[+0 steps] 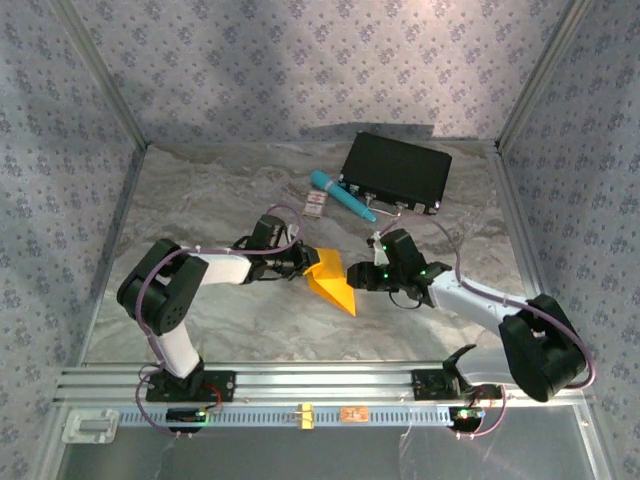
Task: Fold a paper plane with a square sheet of paper (pick it up from the middle)
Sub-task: Fourth fold the wing at the center of the table.
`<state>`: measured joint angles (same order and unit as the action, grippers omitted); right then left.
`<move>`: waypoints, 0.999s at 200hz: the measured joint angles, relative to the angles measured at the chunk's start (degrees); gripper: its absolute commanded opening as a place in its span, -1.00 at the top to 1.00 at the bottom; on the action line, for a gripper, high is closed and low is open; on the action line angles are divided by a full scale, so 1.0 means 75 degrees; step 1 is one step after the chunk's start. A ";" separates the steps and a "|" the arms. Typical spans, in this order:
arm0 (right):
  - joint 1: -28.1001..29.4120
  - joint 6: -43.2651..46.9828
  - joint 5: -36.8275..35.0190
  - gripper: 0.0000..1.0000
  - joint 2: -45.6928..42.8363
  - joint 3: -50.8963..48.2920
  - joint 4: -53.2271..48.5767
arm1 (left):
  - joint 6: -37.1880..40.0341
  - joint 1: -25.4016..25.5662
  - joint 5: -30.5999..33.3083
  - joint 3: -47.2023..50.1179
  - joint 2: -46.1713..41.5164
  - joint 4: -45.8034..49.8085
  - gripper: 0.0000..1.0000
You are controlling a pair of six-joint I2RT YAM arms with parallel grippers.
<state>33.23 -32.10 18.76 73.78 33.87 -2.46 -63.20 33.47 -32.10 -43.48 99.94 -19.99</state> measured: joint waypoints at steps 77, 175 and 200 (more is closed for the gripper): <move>0.0446 0.0283 -0.0737 -0.04 -0.0825 -0.0157 -0.0050 | -0.0221 0.0469 0.0871 0.0035 -0.0117 0.0009 0.92; 0.1912 0.1856 -0.2943 -0.03 -0.1888 -0.1856 0.1075 | -0.0379 0.0775 0.1562 0.0216 -0.0565 0.0134 0.50; 0.2468 0.2500 -0.3515 0.03 -0.1848 -0.1996 0.1460 | -0.0376 0.0775 0.1533 0.0152 -0.0565 0.0189 0.48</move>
<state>51.75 -13.34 -7.60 59.92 18.90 8.49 -66.02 39.29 -20.60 -42.35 95.70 -18.57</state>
